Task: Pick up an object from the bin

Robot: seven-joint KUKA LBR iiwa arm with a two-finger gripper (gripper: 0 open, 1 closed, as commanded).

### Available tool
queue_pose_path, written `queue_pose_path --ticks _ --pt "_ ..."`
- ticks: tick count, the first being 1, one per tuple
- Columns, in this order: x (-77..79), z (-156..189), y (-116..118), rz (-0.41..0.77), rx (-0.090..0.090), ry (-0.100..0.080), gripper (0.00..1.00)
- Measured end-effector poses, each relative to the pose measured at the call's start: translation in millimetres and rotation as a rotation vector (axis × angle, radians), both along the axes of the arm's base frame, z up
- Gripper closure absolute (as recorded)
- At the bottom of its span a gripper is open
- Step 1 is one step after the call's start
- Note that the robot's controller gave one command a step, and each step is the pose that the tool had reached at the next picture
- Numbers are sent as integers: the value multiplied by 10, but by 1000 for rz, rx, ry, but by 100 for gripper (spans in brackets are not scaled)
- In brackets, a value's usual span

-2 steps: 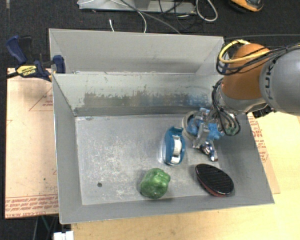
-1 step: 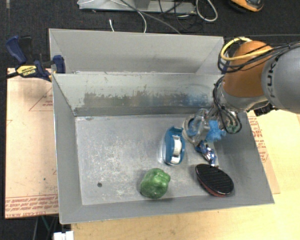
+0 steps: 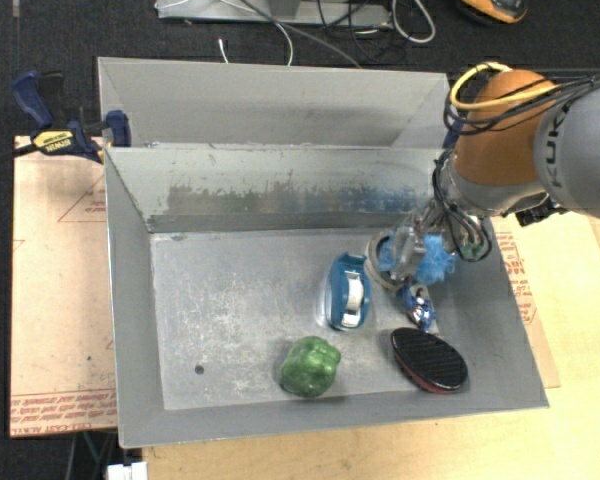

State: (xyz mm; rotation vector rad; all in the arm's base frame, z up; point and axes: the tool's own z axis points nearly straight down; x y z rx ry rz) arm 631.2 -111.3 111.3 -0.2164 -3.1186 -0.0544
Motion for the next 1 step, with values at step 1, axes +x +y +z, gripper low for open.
queue_pose_path --ticks 1 --pt "12 348 -4 0 -1 -4 100"
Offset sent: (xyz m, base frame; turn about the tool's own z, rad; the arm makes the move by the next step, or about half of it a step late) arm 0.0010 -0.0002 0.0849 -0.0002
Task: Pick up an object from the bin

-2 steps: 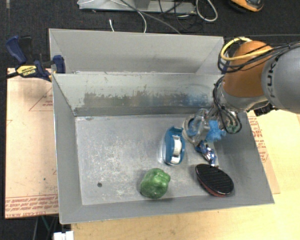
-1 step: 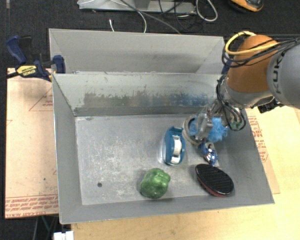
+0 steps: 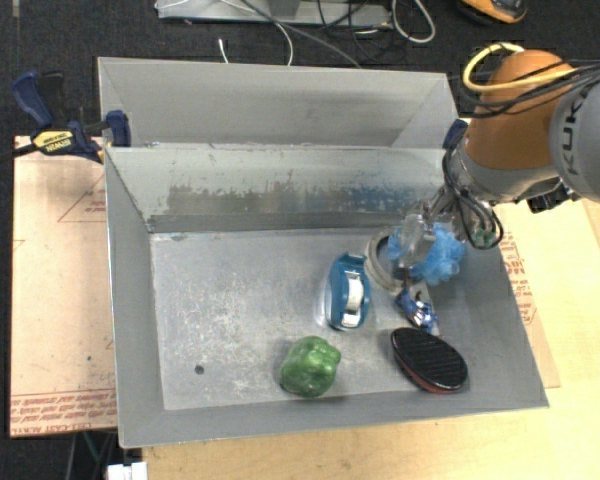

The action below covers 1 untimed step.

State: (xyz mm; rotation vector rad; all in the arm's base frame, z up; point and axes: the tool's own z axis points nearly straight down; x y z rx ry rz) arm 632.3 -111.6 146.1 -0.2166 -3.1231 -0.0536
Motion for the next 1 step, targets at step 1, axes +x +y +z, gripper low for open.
queue_pose_path --ticks 1 --pt "6 312 0 0 0 -2 100"
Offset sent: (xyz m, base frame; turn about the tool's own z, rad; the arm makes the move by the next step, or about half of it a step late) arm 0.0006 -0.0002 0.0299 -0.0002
